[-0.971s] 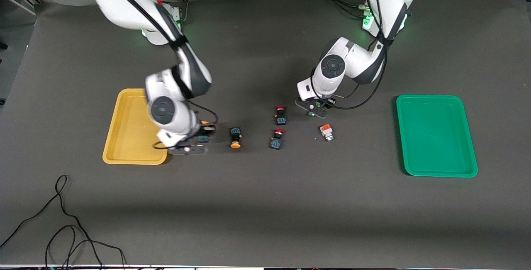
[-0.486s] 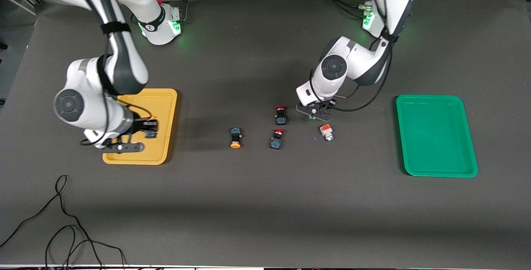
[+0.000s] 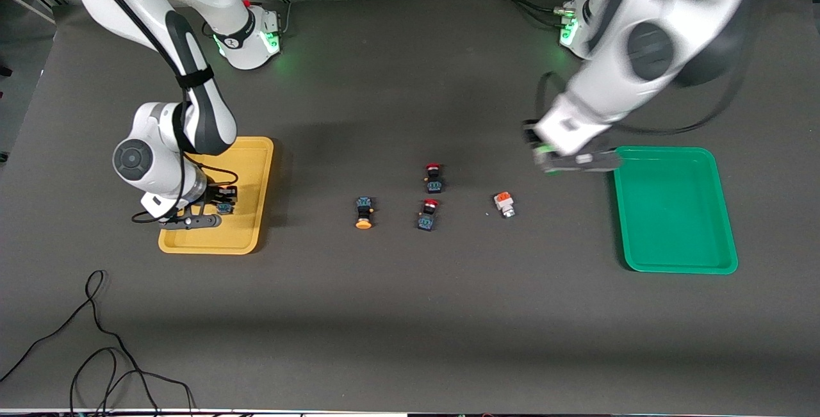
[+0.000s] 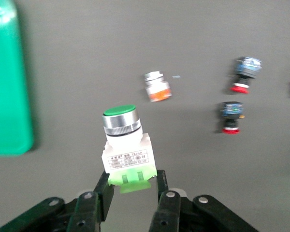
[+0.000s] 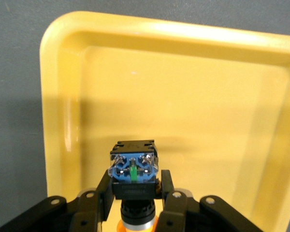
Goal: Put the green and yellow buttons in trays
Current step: 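Carry the yellow button to the yellow tray while the left gripper carries the green button, then release both buttons in the trays and reach toward the next buttons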
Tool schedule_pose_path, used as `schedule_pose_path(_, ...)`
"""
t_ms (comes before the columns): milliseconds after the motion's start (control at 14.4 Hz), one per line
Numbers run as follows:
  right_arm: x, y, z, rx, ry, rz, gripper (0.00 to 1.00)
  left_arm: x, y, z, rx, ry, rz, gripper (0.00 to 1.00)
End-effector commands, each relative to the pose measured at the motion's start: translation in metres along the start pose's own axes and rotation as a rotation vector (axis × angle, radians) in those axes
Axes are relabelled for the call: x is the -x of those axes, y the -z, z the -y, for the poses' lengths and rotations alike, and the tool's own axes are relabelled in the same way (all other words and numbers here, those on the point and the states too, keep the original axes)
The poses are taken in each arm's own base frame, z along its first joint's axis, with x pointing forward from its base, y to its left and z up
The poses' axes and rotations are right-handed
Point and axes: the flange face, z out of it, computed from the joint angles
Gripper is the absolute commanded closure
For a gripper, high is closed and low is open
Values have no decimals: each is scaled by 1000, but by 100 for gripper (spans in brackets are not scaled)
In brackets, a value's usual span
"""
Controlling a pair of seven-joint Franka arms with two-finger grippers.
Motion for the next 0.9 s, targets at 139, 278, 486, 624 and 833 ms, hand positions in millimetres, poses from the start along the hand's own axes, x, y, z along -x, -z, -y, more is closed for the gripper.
schedule_pose_path(139,0,19,5,-45,-1,-15,1,-23,18,181,-67,34,31,94)
schedule_pose_path(278,1,46,15,-83,-27,8,0,-42,-8,223,-115,-1,12,94)
schedule_pose_path(486,-12,102,42,-120,-92,50,0,-70,-105,265,-131,-104,-33,94)
schedule_pose_path(624,-22,140,93,-135,-88,29,0,-93,-178,272,-142,-163,-45,94)
schedule_pose_path(833,-33,156,167,-215,-157,13,0,-107,-235,269,-152,-205,-37,92)
